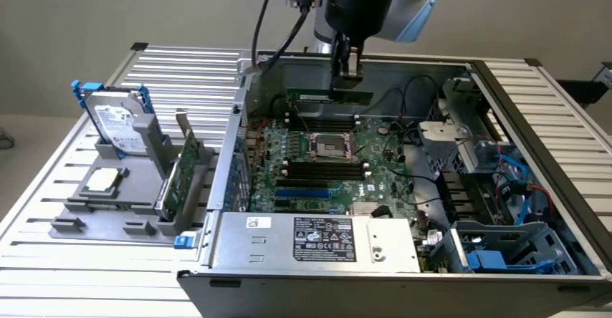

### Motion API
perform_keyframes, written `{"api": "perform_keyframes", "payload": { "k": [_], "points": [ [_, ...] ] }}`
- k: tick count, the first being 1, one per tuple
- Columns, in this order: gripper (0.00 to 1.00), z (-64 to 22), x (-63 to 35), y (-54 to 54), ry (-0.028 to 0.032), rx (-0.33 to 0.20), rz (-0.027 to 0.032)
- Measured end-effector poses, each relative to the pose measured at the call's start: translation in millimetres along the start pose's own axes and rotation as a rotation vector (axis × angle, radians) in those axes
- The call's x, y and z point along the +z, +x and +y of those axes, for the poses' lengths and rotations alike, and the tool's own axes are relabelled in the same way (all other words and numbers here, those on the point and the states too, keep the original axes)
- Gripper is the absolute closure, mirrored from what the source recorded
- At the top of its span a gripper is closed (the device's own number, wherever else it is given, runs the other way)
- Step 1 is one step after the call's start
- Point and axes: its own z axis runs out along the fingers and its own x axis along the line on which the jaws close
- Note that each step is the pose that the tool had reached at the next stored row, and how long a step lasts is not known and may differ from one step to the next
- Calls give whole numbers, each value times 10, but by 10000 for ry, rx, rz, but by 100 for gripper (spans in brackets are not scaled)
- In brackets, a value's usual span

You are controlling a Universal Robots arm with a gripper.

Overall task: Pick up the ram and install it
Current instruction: 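Insert the ram into the slot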

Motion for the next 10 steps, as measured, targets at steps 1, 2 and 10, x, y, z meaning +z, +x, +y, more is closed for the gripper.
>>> {"api": "perform_keyframes", "payload": {
  "k": [1,2,10],
  "points": [
    [86,-1,16,20,-1,1,2],
    [86,-2,32,46,-1,1,1],
    [86,-7,160,279,-1,1,1]
  ]
}}
